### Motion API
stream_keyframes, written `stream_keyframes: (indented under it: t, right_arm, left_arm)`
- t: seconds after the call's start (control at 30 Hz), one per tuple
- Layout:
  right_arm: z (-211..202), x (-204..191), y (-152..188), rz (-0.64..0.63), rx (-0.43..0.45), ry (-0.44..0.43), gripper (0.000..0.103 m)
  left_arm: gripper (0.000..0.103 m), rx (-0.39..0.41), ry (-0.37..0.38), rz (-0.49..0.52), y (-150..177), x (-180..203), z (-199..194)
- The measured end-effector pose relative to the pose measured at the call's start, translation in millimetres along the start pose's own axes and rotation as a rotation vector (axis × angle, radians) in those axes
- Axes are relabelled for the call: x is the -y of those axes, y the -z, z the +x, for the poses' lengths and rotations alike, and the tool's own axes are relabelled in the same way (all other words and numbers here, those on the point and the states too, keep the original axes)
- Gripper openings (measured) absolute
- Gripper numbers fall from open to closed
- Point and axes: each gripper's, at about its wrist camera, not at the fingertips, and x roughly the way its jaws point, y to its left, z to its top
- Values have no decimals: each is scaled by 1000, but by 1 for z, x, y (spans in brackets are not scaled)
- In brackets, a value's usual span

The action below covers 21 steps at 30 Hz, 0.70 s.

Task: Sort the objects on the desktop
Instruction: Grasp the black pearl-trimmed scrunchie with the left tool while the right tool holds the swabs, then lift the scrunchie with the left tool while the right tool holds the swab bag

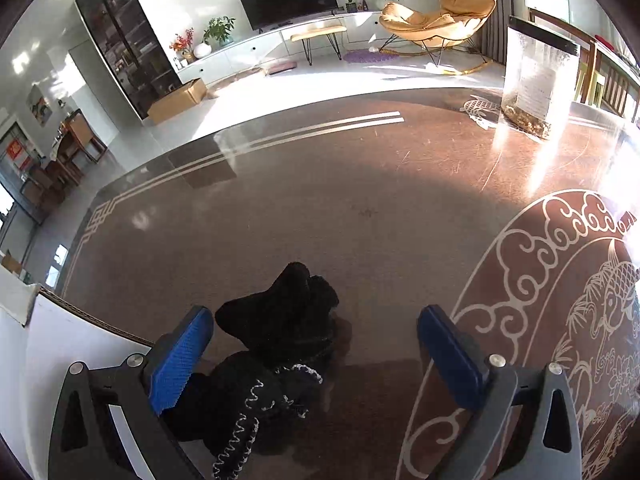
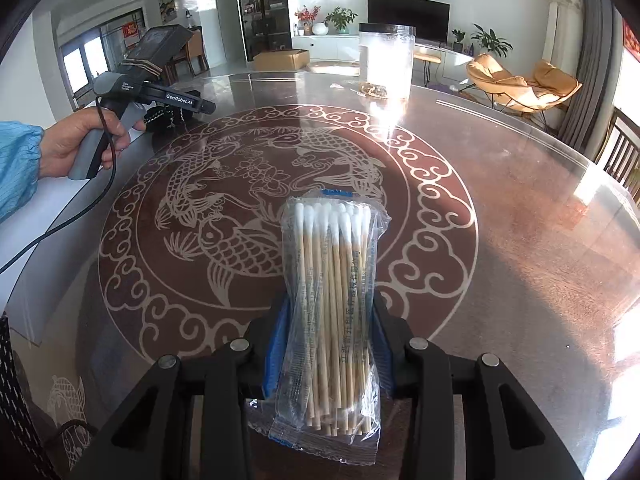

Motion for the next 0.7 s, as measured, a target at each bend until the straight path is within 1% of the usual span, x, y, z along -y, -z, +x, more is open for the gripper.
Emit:
stream_keyframes:
  t: [0.03,0.07,0.1,0.13,0.17,0.2,0.23,0.27,0.3,0.37,0.47,0.53,0.6,0.7]
  right_arm:
    - [0,0,0,-1,0,1,40]
    - [0,0,0,0,0,-1,40]
    - [0,1,0,2,0,-3,40]
    - [0,1,-1,2,0,-3,40]
    - [0,1,-1,0,0,0,40]
    - [0,1,-1,-2,0,2,40]
    - [0,1,-1,-4,-1,4,40]
    - [0,0,-1,-4,-1,5,40]
    - [-1,0,-1,-3,0,3,40]
    - [-1,1,-1,-1,0,1,40]
    - [-1,1,0,0,0,0,40]
    - [-1,1,0,3,1,-3,40]
    - [-1,0,0,2,1,-2,40]
    - [0,-2,-1,-8,-1,10,40]
  left_arm:
    - [103,-7,25,-31,3,-6,3]
    - [103,-7,67,-87,6,-14,5]
    - [103,-31,113,-149,8,-22,8]
    - [103,-30,116,-169,10,-25,6]
    - [102,-37,102,-161,11,-23,5]
    - [86,-18,104,-163,14,-22,-1]
    - [59,1,96,-170,17,-20,-7]
    - [44,11,85,-185,21,-19,-15]
    - [33,9,84,-208,28,-16,-22]
    - [33,15,80,-246,51,-8,-40]
    - [33,38,50,-243,102,17,-78]
    - [33,37,60,-258,136,34,-107]
    - [33,38,62,-245,168,55,-134]
    - [34,44,64,-215,198,84,-162]
